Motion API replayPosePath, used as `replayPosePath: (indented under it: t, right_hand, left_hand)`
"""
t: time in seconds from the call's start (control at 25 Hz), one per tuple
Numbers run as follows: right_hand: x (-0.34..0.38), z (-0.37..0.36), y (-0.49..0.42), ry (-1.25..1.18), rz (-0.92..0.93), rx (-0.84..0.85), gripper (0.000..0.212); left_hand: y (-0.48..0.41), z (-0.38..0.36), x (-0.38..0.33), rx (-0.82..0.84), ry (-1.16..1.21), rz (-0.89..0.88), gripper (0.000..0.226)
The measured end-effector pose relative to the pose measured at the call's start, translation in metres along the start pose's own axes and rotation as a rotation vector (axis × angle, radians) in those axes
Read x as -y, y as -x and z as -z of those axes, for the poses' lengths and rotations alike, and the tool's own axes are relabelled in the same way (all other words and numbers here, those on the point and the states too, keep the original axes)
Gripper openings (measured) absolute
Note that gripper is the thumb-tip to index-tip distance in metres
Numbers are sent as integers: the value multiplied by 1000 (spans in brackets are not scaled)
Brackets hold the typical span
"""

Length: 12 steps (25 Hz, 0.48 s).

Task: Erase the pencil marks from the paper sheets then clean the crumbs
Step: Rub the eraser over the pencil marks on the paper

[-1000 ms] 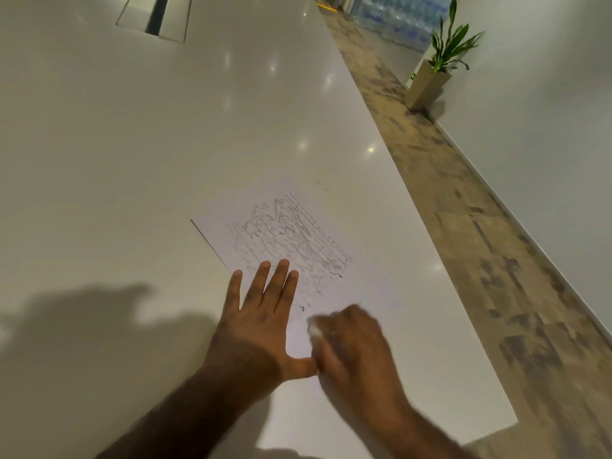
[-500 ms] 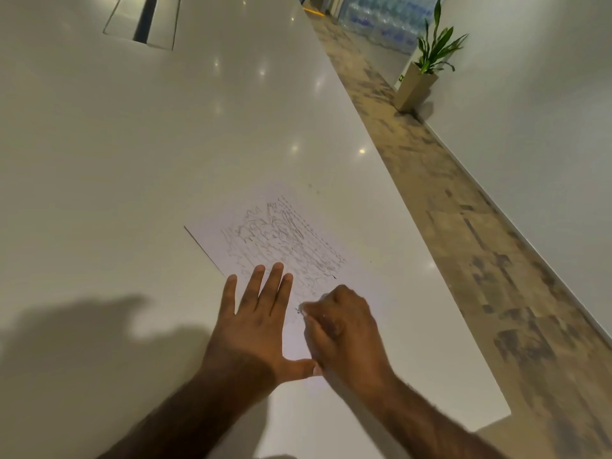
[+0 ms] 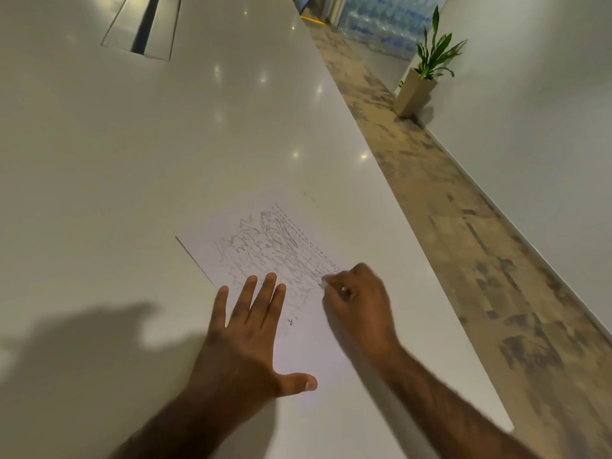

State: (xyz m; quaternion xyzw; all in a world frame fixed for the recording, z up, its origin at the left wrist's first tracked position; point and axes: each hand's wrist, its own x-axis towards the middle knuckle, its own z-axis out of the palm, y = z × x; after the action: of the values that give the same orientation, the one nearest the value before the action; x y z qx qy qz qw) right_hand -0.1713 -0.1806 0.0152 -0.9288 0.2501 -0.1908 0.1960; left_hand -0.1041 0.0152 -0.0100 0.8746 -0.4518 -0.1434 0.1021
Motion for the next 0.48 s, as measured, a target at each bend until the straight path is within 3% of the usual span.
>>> replayPosePath:
  t: [0.12, 0.32, 0.48]
  right_hand:
    - [-18, 9, -32, -15, -169, 6, 13]
    - [14, -5, 28, 19, 67, 67, 9]
    - [-6, 4, -32, 18, -179, -20, 10]
  left_hand:
    - [-1, -2, 2, -26, -36, 11, 132]
    - [0, 3, 1, -17, 8, -20, 128]
    - [-4, -3, 4, -24, -17, 23, 137]
